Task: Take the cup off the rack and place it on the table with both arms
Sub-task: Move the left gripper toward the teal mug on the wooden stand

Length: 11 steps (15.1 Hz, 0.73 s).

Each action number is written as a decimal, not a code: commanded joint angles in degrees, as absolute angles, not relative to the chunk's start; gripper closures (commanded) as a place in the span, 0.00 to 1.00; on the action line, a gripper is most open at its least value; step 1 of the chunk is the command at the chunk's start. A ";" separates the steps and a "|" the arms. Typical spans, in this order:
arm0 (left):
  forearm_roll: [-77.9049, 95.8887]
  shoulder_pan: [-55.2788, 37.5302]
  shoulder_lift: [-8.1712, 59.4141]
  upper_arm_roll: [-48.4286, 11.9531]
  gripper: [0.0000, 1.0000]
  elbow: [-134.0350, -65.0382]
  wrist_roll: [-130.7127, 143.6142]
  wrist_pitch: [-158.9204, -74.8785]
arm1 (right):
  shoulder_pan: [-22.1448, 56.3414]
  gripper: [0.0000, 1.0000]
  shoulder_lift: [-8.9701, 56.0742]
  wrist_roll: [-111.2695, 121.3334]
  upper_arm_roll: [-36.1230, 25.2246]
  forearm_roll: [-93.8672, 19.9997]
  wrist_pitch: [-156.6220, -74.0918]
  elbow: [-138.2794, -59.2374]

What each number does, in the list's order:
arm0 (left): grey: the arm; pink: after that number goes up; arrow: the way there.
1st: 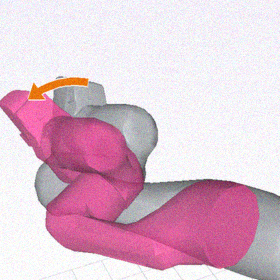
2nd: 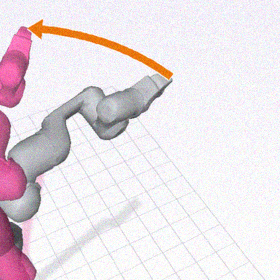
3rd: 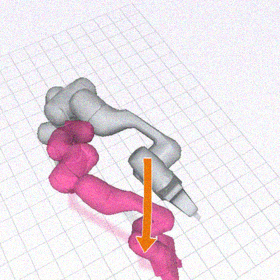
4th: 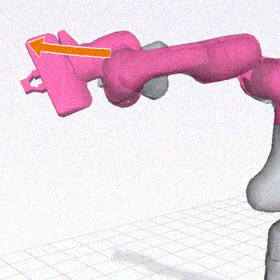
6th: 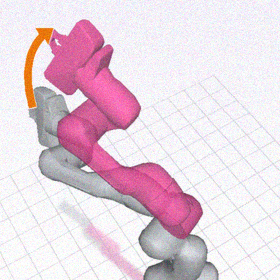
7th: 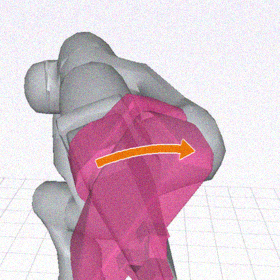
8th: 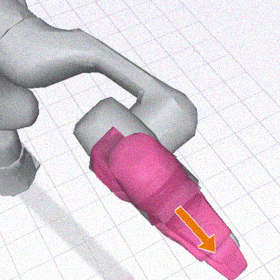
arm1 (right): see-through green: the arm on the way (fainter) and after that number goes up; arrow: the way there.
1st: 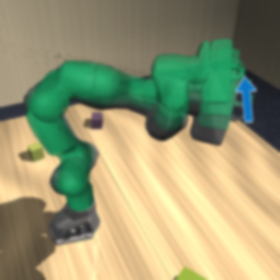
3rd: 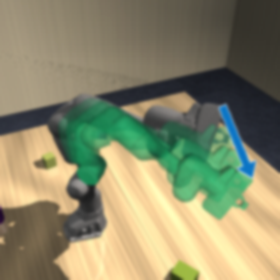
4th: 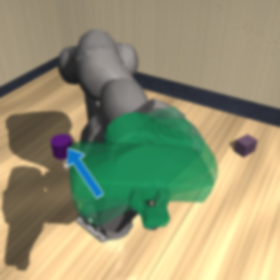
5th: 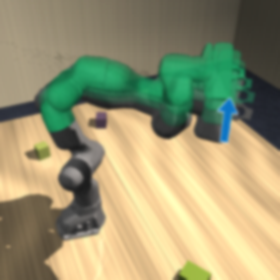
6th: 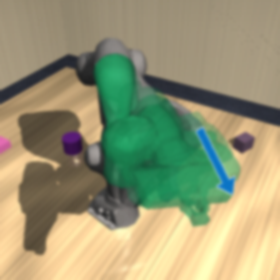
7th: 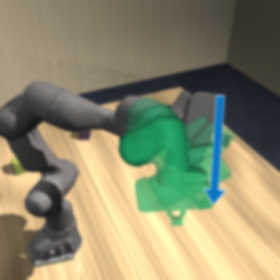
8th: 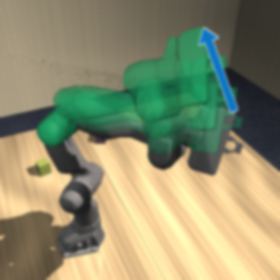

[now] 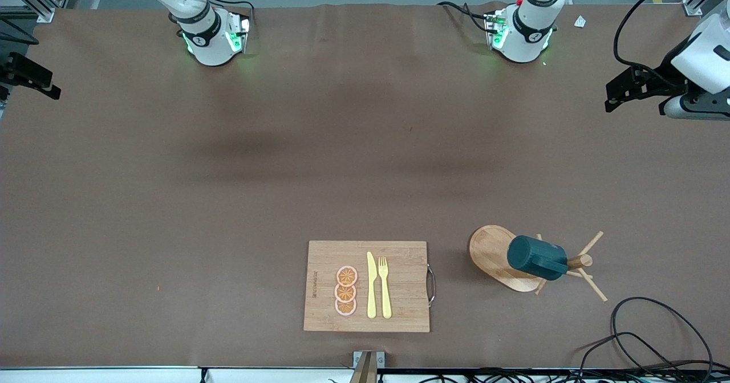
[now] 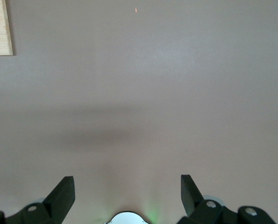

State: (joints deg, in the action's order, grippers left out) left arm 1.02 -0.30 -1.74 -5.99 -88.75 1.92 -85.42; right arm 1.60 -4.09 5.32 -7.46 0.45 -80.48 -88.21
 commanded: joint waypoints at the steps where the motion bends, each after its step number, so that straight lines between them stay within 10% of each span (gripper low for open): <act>1: 1.50 -0.09 -1.85 -6.15 0.00 -88.59 2.11 -85.43 | 2.20 0.00 -5.01 5.71 -7.73 1.41 -80.51 -89.21; 11: 4.48 0.53 6.67 -5.80 0.00 -84.90 7.35 -88.31 | 2.20 0.00 -5.01 5.71 -7.73 1.41 -80.51 -89.21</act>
State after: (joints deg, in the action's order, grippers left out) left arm 3.42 0.16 4.39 -5.70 -87.07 3.69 -86.89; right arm 1.61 -4.09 5.32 -7.46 0.45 -80.48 -88.25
